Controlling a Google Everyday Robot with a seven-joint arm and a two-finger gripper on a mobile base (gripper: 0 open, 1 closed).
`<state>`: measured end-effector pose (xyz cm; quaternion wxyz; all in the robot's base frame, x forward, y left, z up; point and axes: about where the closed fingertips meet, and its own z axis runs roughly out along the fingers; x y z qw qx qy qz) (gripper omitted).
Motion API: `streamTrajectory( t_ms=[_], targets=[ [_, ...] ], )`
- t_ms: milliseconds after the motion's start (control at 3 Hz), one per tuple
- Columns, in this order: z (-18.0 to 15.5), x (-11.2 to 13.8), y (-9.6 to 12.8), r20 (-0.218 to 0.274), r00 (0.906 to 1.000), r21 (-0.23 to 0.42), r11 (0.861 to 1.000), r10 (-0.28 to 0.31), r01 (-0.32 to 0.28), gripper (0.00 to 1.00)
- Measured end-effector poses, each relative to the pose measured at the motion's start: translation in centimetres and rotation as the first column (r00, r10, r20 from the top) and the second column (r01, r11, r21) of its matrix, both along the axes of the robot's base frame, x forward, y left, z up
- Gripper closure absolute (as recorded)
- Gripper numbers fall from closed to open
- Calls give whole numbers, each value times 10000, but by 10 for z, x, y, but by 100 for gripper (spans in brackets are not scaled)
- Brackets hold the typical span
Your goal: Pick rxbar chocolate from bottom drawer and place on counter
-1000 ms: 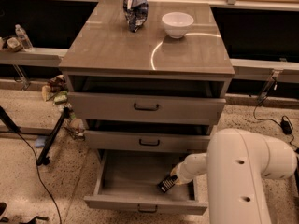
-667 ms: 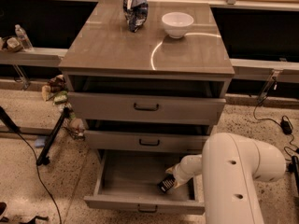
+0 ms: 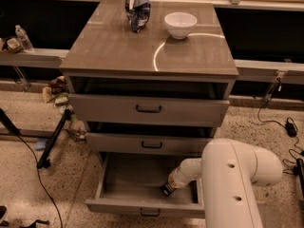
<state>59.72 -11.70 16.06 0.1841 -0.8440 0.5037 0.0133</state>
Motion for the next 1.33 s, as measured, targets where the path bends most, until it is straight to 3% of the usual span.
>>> streamTrajectory(
  t_ms=[1000, 1333],
  targets=[
    [-21, 7, 1, -313, 9965, -477, 9957, 778, -793, 1],
    [-25, 10, -1, -361, 9946, -636, 9930, 974, -996, 1]
  ],
)
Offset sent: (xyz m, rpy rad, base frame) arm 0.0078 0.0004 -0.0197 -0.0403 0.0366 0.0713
